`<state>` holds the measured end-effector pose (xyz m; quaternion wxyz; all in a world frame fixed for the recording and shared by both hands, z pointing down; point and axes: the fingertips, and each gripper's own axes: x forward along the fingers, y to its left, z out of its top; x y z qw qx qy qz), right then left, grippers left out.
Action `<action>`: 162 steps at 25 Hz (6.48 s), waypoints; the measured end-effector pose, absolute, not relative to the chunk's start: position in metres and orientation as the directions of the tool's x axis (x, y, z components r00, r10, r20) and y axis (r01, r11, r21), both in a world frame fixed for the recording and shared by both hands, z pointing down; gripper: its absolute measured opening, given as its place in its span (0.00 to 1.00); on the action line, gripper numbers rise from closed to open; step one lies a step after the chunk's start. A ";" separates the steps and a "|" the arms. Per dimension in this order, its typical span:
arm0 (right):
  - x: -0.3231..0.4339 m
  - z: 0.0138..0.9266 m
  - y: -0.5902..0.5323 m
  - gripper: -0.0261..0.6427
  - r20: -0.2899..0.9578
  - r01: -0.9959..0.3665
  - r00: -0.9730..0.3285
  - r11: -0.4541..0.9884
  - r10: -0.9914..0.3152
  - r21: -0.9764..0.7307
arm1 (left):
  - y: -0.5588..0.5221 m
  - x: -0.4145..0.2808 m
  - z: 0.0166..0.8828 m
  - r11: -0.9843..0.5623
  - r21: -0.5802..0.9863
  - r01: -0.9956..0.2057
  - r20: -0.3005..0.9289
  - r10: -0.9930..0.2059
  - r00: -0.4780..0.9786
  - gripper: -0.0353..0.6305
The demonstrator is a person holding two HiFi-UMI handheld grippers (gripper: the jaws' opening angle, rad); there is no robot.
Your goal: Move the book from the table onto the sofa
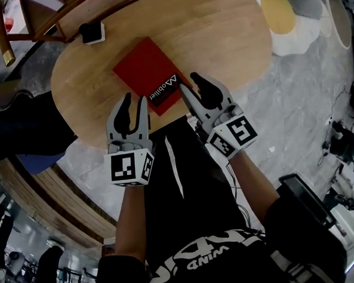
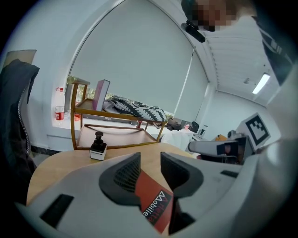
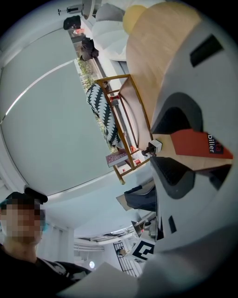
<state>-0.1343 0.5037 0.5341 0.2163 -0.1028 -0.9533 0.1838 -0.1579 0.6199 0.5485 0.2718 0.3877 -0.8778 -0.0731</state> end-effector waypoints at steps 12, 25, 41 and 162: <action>-0.138 0.537 0.514 0.40 0.370 0.146 -0.870 0.887 0.326 -0.438 | 0.623 -0.158 0.554 0.696 0.366 -0.618 0.445 -0.714 -0.541 0.38; -0.138 0.600 0.510 0.40 0.476 0.120 -0.807 0.888 0.348 -0.444 | 0.626 -0.163 0.600 0.723 0.396 -0.565 0.505 -0.686 -0.523 0.37; -0.137 0.725 0.488 0.40 0.675 0.018 -0.657 0.902 0.335 -0.431 | 0.634 -0.146 0.715 0.788 0.431 -0.439 0.663 -0.607 -0.438 0.37; 0.178 0.392 0.360 0.33 0.508 -0.633 -0.770 0.564 -0.386 -0.531 | 0.403 0.049 0.389 0.100 0.542 -0.834 0.526 -0.815 0.244 0.29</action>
